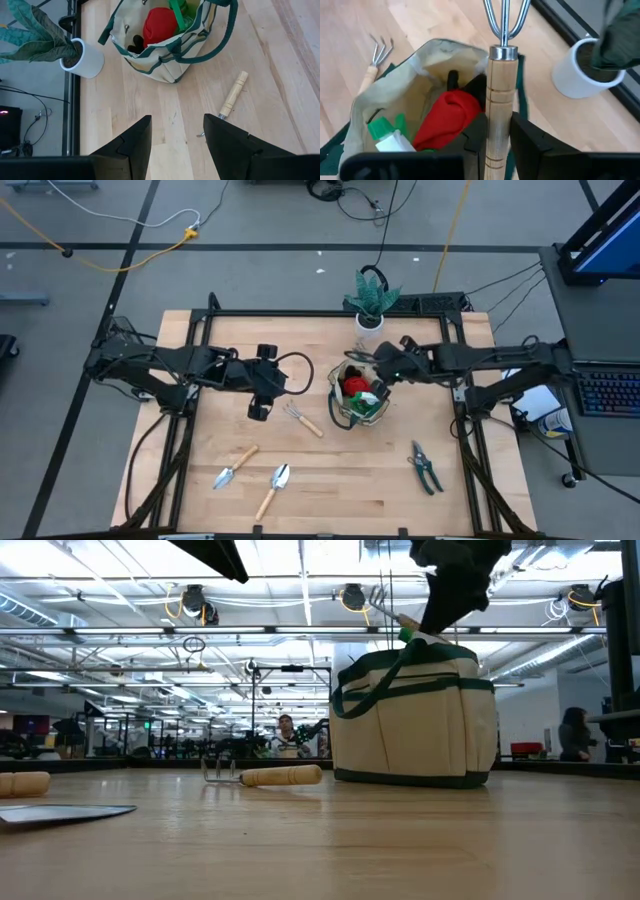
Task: Pick & Place Garden tools in Gardening bag
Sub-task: Put the right brown hand rake into the gardening bag
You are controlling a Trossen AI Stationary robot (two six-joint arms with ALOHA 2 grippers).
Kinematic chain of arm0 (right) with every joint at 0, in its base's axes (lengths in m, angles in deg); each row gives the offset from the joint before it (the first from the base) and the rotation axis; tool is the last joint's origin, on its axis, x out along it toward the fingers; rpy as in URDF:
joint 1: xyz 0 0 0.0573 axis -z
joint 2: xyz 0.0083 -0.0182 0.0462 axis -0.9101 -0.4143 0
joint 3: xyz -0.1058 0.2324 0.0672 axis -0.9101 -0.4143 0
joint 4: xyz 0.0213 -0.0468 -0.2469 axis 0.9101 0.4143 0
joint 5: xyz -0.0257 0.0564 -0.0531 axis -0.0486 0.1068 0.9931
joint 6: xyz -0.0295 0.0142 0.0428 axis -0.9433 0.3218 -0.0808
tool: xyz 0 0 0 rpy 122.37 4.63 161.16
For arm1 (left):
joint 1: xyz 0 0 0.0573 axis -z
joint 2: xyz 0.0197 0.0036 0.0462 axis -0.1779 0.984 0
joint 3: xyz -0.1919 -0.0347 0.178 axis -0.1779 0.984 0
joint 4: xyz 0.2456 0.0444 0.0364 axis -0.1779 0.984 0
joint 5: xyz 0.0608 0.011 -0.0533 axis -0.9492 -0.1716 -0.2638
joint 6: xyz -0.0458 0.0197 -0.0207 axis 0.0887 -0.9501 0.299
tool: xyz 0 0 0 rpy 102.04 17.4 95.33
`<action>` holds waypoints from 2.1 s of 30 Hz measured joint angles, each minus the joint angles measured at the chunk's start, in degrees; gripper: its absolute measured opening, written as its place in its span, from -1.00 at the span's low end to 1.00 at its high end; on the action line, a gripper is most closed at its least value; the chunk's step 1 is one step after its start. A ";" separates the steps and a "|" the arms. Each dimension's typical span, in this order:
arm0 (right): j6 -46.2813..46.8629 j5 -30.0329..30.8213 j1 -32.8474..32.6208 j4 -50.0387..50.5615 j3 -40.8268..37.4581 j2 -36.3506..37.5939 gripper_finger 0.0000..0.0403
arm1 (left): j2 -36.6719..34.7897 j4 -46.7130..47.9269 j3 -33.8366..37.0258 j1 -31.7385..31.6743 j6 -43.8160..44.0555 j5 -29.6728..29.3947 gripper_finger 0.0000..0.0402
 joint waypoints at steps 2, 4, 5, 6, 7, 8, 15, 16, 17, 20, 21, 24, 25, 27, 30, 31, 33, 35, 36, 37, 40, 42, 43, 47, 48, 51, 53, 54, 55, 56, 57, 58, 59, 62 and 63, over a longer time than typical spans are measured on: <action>0.06 -0.02 -0.47 -0.26 0.00 -1.39 -0.72 | 0.00 0.00 0.00 0.01 0.02 0.00 -0.08; 0.63 -0.21 -0.74 0.05 0.00 -2.82 -0.72 | 0.00 0.00 0.00 0.00 0.04 0.00 -0.08; 1.24 -0.21 -0.88 0.28 0.00 -3.52 -0.72 | 0.00 -0.02 0.00 0.00 0.09 0.00 -0.08; 1.77 -0.23 -0.88 0.35 0.00 -4.13 -0.71 | 0.00 -0.02 0.00 0.00 0.15 0.00 -0.08; 2.19 -0.29 -0.88 0.46 0.00 -4.72 -0.71 | 0.00 -0.01 0.00 0.02 0.21 0.00 -0.08; 2.74 -0.35 -0.90 0.60 0.00 -5.33 -0.71 | 0.00 0.00 0.00 0.02 0.33 0.00 -0.08; 7.57 -1.93 -0.90 3.79 0.00 -7.24 -0.71 | 0.00 0.00 0.00 0.02 0.28 0.00 -0.08; 8.65 -2.63 -0.97 4.58 0.00 -7.23 -0.71 | 0.00 0.00 0.00 0.02 0.10 0.00 -0.08; 9.62 -3.30 -0.97 5.41 0.00 -7.15 -0.71 | 0.00 0.00 0.00 0.02 0.07 0.00 -0.08; 11.33 -5.98 -1.21 7.14 0.00 -7.78 -0.71 | 0.00 0.00 0.00 0.01 0.11 0.00 -0.08; 11.91 -6.37 -1.44 7.77 -0.02 -7.93 -0.71 | 0.00 0.00 0.00 0.01 0.10 0.00 -0.08; 12.19 -6.53 -1.98 8.61 0.01 -8.34 -0.70 | 0.00 -0.02 0.00 0.00 0.09 0.00 -0.08; 12.07 -6.56 -2.04 8.86 0.00 -8.57 -0.69 | 0.00 -0.02 0.00 0.00 0.10 0.00 -0.08; 12.04 -7.16 -2.04 9.34 -0.07 -8.82 -0.68 | 0.00 -0.01 0.00 0.01 0.12 0.01 -0.08; 11.06 -9.06 -1.96 9.24 -0.02 -8.52 -0.66 | 0.00 -0.01 0.00 0.00 0.17 0.01 -0.08; 10.38 -9.25 -1.95 9.27 -0.02 -8.61 -0.65 | 0.00 -0.02 0.00 0.00 0.18 0.02 -0.08; 9.29 -9.25 -1.95 9.27 -0.02 -8.69 -0.63 | 0.00 0.00 0.00 0.00 0.40 0.02 -0.08; 8.02 -9.22 -1.95 9.21 -0.02 -8.56 -0.60 | 0.00 -0.02 0.00 0.02 1.01 0.02 -0.08; 7.32 -9.26 -1.95 9.29 -0.02 -8.57 -0.58 | 0.00 -0.02 0.00 0.02 1.29 0.02 -0.08; 6.81 -9.26 -1.95 9.32 -0.02 -8.62 -0.56 | 0.00 -0.02 0.00 0.01 1.39 0.01 -0.08; 4.13 -9.31 -1.54 9.27 -0.02 -8.62 -0.49 | 0.00 -0.02 0.00 0.01 1.55 0.02 -0.08; 2.02 -9.37 -0.97 9.27 -0.02 -8.61 -0.43 | 0.00 -0.02 0.00 0.01 1.55 0.02 -0.08; 0.85 -9.39 -0.59 9.27 -0.02 -8.63 -0.40 | 0.00 0.00 0.00 0.02 1.55 0.02 -0.08; -3.90 -9.97 1.34 9.17 -0.02 -8.63 -0.30 | 0.00 -0.02 0.00 0.02 1.55 0.02 -0.08; -5.17 -11.29 1.96 9.16 -0.02 -8.60 -0.27 | 0.00 -0.02 0.00 0.00 1.55 0.02 -0.08; -8.45 -17.84 3.85 8.61 -0.07 -7.89 -0.22 | 0.00 -0.02 0.00 0.00 1.56 0.02 -0.08; -10.81 -22.12 4.92 6.82 -0.07 -7.35 -0.20 | 0.00 0.00 0.00 0.00 1.55 0.02 -0.08; -12.23 -24.08 5.45 5.85 -0.07 -7.21 -0.20 | 0.00 0.00 0.00 0.00 1.55 0.02 -0.08; -13.41 -26.09 6.00 4.76 -0.07 -7.16 -0.19 | 0.00 0.00 0.00 0.00 1.55 0.02 -0.08; -14.43 -27.63 6.61 3.62 -0.07 -7.16 -0.18 | 0.00 0.00 0.00 0.02 1.55 0.02 -0.08; -14.94 -28.87 7.31 2.76 -0.07 -7.18 -0.18 | 0.00 0.00 0.00 0.01 1.55 0.02 -0.08; -15.03 -29.54 7.98 2.32 -0.07 -7.19 -0.18 | 0.00 0.00 0.00 0.01 1.55 0.02 -0.08; -15.06 -29.95 8.77 2.18 -0.07 -7.19 -0.18 | 0.00 0.00 0.00 0.02 1.55 0.02 -0.08; -15.07 -29.84 11.21 1.68 -0.07 -7.19 -0.19 | 0.00 0.00 0.00 0.00 1.55 0.02 -0.08; -15.07 -29.83 12.07 1.68 -0.07 -7.21 -0.19 | 0.00 0.00 0.00 0.02 1.55 0.02 -0.08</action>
